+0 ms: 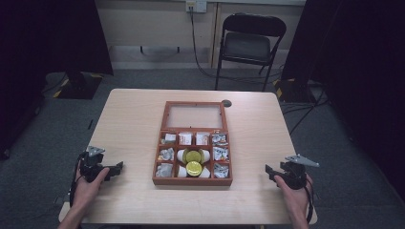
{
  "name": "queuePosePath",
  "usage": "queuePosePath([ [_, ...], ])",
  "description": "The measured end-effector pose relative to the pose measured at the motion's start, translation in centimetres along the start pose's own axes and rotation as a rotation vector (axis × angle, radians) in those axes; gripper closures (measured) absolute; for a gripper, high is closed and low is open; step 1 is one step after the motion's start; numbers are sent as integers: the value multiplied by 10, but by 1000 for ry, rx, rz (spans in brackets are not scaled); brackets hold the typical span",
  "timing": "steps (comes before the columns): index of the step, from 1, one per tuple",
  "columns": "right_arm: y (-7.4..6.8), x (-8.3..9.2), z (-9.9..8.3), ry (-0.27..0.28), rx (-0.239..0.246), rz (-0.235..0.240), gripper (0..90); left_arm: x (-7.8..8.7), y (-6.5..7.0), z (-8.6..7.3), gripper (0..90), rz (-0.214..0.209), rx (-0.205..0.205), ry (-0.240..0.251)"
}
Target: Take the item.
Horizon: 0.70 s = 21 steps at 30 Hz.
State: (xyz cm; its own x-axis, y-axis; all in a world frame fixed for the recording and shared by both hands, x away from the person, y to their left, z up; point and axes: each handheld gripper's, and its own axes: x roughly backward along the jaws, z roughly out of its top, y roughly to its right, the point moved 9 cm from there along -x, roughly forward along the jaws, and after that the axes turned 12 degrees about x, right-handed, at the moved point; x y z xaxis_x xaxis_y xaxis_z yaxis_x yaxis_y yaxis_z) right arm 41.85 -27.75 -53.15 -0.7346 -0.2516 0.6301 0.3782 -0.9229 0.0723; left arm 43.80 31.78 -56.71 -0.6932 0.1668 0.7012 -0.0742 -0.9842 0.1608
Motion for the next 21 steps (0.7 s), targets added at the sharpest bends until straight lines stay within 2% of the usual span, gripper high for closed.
queuePosePath([
  [5,-6,3,7,23,9,22,366,0,0,0,0,0,0,0],
  [17,-19,6,22,50,38,69,362,0,0,0,0,0,2,1],
  [21,-26,6,29,51,68,83,361,0,0,0,0,1,0,-1],
])
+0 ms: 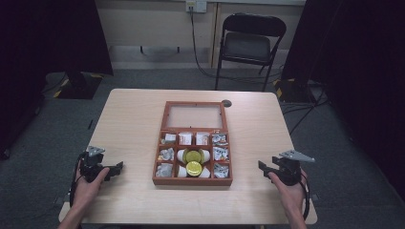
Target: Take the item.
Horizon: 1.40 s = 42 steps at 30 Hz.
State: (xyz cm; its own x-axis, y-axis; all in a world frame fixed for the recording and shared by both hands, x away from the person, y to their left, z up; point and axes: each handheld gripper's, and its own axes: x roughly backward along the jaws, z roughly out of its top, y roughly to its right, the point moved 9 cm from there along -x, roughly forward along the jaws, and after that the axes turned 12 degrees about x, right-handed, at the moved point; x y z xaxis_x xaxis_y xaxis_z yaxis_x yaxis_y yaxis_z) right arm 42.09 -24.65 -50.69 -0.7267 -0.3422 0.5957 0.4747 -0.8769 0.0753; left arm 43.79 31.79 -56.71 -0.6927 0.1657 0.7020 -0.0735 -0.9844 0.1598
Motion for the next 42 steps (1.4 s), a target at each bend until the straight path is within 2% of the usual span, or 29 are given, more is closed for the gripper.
queuePosePath([
  [3,-6,0,3,-1,26,12,363,0,0,0,0,0,1,1],
  [4,-11,1,6,7,25,28,365,0,0,0,0,-1,0,0],
  [10,-20,0,12,17,38,53,349,0,0,0,0,-1,2,2],
  [21,-28,-2,28,33,57,74,371,0,0,0,0,-2,1,1],
  [33,-49,-13,45,45,109,108,403,0,0,0,0,-2,2,1],
  [42,-59,-16,47,44,124,125,416,0,0,0,0,-2,2,1],
])
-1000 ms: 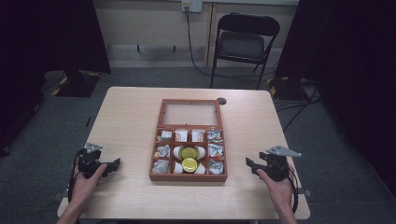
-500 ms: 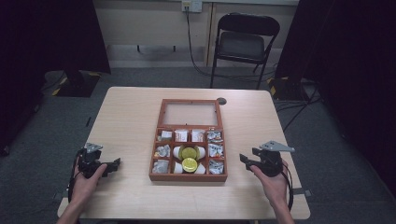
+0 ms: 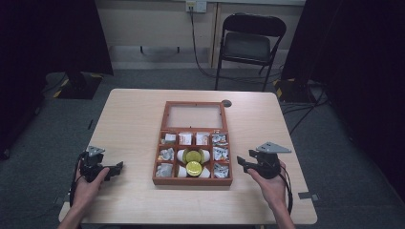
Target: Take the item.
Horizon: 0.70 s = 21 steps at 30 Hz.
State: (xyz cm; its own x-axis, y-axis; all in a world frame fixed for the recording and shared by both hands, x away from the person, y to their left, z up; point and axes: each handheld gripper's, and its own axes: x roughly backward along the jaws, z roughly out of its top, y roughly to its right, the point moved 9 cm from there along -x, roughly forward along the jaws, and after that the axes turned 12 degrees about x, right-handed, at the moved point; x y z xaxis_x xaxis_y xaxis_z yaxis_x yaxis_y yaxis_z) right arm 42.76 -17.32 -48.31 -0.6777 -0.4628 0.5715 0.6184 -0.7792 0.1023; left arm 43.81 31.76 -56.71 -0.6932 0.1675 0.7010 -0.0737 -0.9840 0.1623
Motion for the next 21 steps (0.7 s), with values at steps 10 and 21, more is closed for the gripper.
queuePosePath([
  [10,-15,-7,15,22,26,42,413,0,0,0,0,0,0,0],
  [21,-32,-19,25,31,51,92,424,0,0,0,0,0,0,1],
])
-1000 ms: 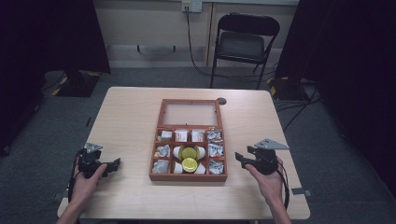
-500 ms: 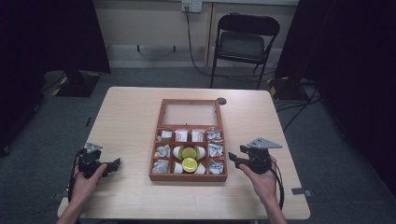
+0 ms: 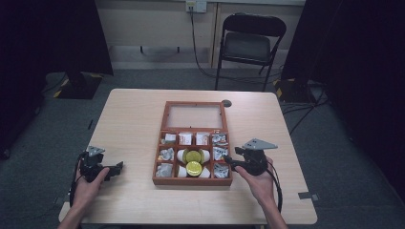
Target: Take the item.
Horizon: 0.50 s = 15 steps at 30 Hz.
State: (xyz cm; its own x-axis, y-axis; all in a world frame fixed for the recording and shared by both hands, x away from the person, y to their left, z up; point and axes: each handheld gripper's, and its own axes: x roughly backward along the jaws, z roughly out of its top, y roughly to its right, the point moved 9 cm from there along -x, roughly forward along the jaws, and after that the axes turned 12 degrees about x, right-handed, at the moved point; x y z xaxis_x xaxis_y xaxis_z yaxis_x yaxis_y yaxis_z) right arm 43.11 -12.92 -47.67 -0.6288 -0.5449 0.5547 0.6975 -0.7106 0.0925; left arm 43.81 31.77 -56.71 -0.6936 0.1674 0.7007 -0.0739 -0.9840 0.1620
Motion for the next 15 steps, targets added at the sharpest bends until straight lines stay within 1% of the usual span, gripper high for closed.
queuePosePath([
  [2,-3,-2,1,-2,1,7,426,0,0,0,0,0,0,0],
  [5,-3,-3,4,-2,8,5,426,0,0,0,0,0,0,0],
  [9,-6,-4,10,7,12,17,431,0,0,0,0,0,0,0],
  [13,-12,-9,16,7,31,39,438,0,0,0,0,0,0,0],
  [15,-15,-12,18,9,35,40,431,0,0,0,0,0,0,0],
])
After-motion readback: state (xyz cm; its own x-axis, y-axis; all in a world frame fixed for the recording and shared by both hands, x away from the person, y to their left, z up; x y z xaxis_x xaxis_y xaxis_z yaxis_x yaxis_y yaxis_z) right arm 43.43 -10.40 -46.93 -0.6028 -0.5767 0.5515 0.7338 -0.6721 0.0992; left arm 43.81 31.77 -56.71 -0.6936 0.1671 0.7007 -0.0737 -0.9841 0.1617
